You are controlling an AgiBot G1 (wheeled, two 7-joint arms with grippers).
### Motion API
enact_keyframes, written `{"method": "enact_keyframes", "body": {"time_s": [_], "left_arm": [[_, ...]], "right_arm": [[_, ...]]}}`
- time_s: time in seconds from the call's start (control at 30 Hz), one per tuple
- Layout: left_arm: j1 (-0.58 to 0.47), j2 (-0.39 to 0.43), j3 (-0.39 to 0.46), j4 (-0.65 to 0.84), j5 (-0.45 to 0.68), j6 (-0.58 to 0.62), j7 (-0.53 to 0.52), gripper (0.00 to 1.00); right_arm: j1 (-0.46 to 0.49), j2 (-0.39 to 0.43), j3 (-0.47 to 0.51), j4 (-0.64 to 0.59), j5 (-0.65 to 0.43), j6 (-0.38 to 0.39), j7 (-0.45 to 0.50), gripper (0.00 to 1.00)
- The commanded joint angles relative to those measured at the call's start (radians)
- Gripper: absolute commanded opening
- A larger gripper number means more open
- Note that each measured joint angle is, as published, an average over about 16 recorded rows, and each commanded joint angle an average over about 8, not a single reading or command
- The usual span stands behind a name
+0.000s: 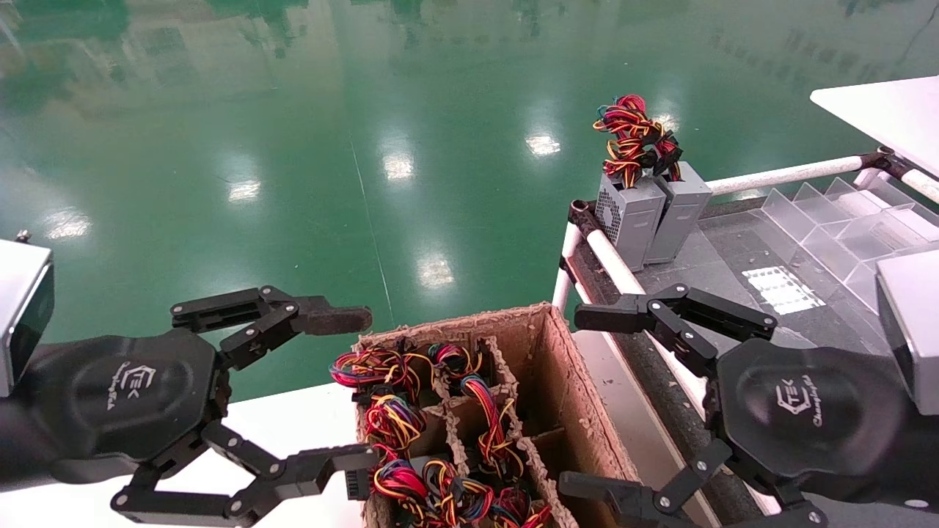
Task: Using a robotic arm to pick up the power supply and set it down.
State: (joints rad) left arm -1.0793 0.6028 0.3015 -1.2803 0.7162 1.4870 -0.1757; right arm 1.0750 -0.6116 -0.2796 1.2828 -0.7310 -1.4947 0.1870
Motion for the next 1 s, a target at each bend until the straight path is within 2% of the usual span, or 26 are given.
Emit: {"method": "enact_keyframes", "body": {"time_s": [0.03, 0.93, 0.97, 1.0], "left_arm": [[0.0, 0.0, 0.0, 0.0, 0.0, 0.0, 0.0, 0.0], [0.0, 0.0, 0.0, 0.0, 0.0, 0.0, 0.0, 0.0], [0.0, 0.0, 0.0, 0.0, 0.0, 0.0, 0.0, 0.04], [0.0, 0.0, 0.0, 0.0, 0.0, 0.0, 0.0, 0.17]], "right_arm": [[0.0, 0.0, 0.0, 0.0, 0.0, 0.0, 0.0, 1.0], [0.0, 0.0, 0.0, 0.0, 0.0, 0.0, 0.0, 1.0], [0.0, 0.0, 0.0, 0.0, 0.0, 0.0, 0.0, 1.0], [0.0, 0.0, 0.0, 0.0, 0.0, 0.0, 0.0, 1.0]]}}
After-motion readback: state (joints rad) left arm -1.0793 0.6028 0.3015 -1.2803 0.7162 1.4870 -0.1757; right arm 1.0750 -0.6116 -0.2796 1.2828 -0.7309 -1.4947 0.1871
